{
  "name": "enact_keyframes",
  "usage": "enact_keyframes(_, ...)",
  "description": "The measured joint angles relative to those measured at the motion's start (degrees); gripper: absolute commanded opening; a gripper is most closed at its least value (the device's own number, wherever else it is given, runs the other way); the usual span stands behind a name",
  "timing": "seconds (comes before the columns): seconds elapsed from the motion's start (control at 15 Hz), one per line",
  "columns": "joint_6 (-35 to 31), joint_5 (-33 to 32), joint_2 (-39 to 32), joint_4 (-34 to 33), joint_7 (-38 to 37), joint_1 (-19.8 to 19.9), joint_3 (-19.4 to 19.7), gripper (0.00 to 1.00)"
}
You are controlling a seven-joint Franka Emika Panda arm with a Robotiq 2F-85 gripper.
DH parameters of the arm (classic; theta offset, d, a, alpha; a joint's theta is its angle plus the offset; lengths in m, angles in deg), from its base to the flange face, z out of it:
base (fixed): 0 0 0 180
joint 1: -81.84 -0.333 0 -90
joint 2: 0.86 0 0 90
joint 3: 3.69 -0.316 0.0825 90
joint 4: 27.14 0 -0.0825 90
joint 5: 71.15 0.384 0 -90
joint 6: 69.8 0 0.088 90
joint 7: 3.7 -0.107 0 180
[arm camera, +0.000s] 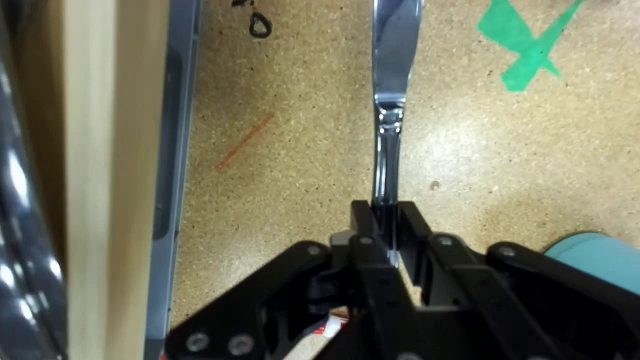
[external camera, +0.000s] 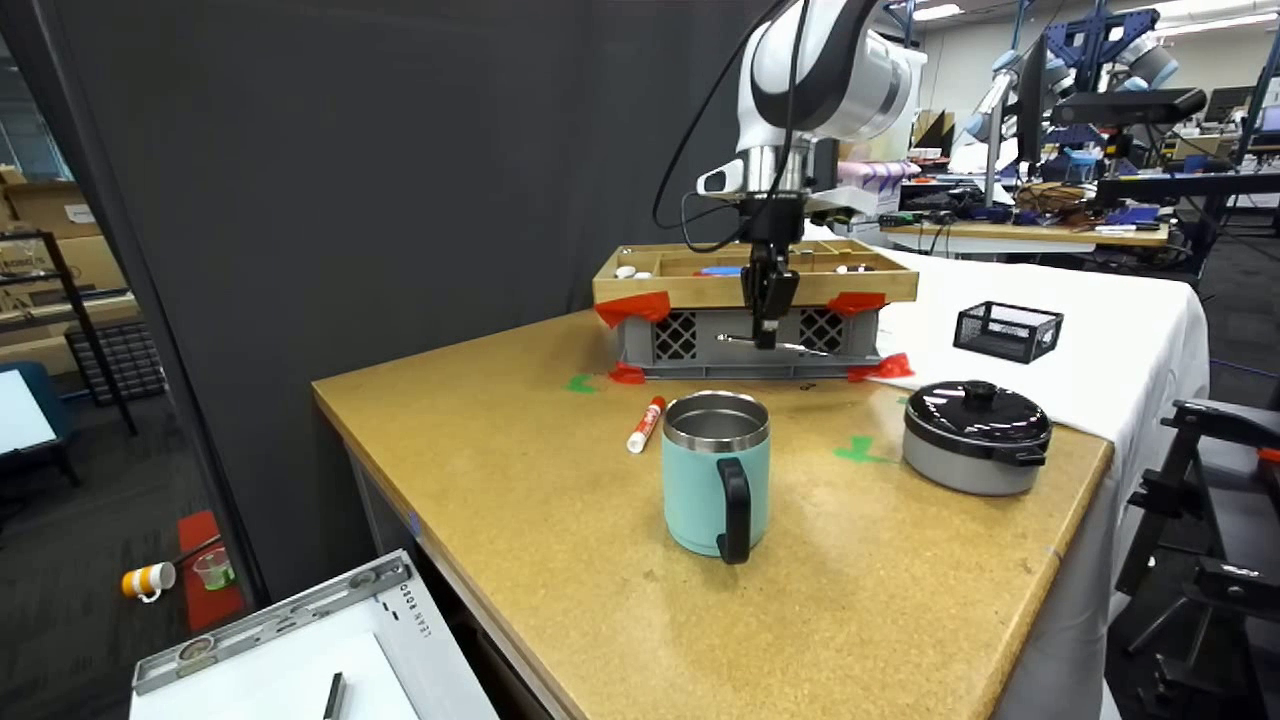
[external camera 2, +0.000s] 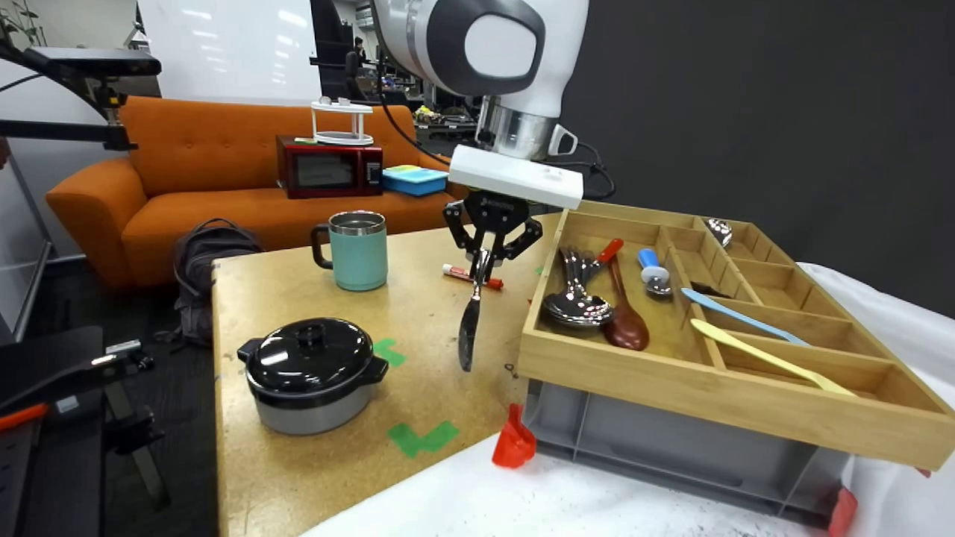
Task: Put the knife on the table
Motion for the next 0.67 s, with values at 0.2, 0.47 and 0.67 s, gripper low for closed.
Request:
enact_keyframes(0.2, -2.93, -0.33, -1.68, 0.85, 0.57, -0.24, -1.63, 0.04)
enact_keyframes(0.47, -4.05, -2.28, -2.84, 1.57, 0.57, -0.93, -2.84, 0.54)
enact_keyframes(0.67, -4.08, -3.75, -2.76, 1.53, 0.57, -0.96, -2.87, 0.76)
